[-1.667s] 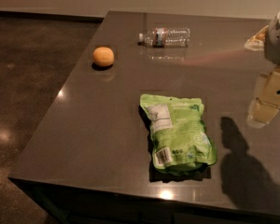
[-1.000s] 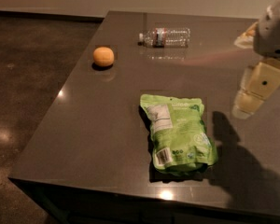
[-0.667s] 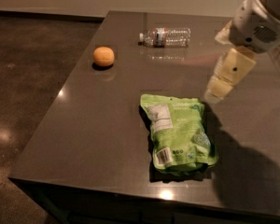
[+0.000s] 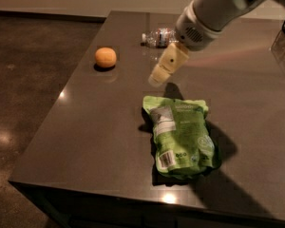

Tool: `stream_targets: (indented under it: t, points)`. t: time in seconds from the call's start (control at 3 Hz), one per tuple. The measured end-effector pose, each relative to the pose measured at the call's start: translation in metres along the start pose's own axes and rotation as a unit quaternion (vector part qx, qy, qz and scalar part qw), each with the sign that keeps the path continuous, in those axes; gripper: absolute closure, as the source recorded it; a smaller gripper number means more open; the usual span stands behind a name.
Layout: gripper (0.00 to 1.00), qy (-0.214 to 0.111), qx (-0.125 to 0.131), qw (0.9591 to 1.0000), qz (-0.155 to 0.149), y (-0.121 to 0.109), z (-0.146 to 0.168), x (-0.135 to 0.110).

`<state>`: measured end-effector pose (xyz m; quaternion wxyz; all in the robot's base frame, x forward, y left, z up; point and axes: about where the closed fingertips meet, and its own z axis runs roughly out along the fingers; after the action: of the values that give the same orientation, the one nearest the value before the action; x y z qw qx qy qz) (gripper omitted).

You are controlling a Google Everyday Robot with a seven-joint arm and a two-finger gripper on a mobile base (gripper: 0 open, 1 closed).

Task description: Move orange near green rice chip bag

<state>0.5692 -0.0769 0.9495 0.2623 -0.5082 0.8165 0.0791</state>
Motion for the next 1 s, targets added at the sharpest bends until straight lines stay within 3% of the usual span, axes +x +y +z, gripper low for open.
stream_targets:
  t: [0.33, 0.67, 1.0]
  points:
    - [0.00, -0.011, 0.027, 0.9988, 0.039, -0.021, 0.051, -0.036]
    - [0.00, -0.022, 0.040, 0.9958, 0.079, -0.039, 0.090, -0.066]
    - [0.00, -0.030, 0.047, 0.9934, 0.100, -0.048, 0.124, -0.097]
